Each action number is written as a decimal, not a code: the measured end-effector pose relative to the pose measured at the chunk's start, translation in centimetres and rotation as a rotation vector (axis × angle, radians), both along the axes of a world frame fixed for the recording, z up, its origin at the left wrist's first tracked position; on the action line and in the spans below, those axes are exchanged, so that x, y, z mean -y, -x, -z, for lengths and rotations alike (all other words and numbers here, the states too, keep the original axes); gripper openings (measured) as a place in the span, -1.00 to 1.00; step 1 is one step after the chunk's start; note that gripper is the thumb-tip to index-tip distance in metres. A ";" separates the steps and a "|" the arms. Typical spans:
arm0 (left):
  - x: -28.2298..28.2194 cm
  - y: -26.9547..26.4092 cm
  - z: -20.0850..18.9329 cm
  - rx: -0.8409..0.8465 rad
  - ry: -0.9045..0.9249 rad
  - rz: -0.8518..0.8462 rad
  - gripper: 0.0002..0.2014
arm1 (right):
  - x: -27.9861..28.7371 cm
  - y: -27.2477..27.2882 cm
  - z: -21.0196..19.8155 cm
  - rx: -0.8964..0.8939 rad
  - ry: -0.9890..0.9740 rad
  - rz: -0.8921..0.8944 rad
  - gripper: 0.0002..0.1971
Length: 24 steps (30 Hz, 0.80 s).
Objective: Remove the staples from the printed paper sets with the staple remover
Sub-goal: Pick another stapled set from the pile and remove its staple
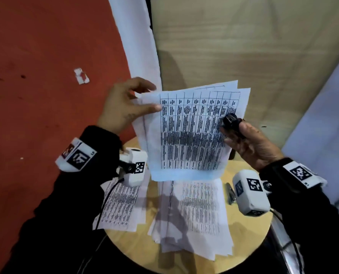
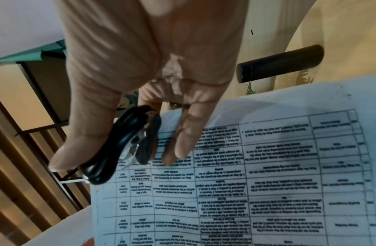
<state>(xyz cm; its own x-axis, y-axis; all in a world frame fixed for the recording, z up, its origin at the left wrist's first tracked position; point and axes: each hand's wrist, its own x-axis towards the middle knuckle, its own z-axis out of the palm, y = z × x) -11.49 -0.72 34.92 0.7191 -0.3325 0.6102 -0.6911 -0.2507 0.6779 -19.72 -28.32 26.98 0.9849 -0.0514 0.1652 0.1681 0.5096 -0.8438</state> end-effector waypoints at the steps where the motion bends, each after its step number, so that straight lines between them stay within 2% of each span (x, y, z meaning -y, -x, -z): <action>1: 0.5 0.2 -0.3 -0.001 -0.064 0.026 -0.58 | -0.1 0.2 -0.1 0.003 0.000 0.003 -0.37; 4: 1.7 0.6 -0.7 -0.117 -0.134 0.100 -0.60 | 0.0 0.7 0.0 -0.003 -0.018 0.009 -0.36; 7: 2.1 0.9 -0.6 -0.258 -0.089 0.147 -0.82 | 0.5 1.2 0.1 -0.017 -0.051 0.002 -0.35; 12: 2.2 1.4 -0.1 -0.277 -0.063 0.191 -0.87 | 0.3 2.0 -0.3 -0.020 -0.044 0.016 -0.33; 14: 2.2 1.6 0.1 -0.277 -0.046 0.184 -0.82 | -0.2 2.3 -0.7 0.033 -0.018 0.114 -0.36; 16: 2.2 1.6 0.2 -0.269 -0.027 0.148 -0.81 | -0.4 2.3 -1.0 0.113 0.058 0.292 -0.36; 19: 2.2 1.7 0.2 -0.242 -0.023 0.084 -0.86 | -1.3 2.5 -2.2 0.233 0.361 0.507 -0.31; 21: 2.5 2.1 0.1 -0.252 -0.022 0.090 -0.91 | -2.9 2.6 -3.3 0.398 0.770 0.620 -0.24; 23: 3.0 2.7 0.1 -0.277 -0.003 0.111 -0.92 | -4.8 2.3 -4.3 0.593 1.112 0.714 -0.32; 24: 3.3 3.0 0.2 -0.288 0.006 0.124 -0.88 | -5.8 2.2 -4.8 0.666 1.201 0.748 -0.41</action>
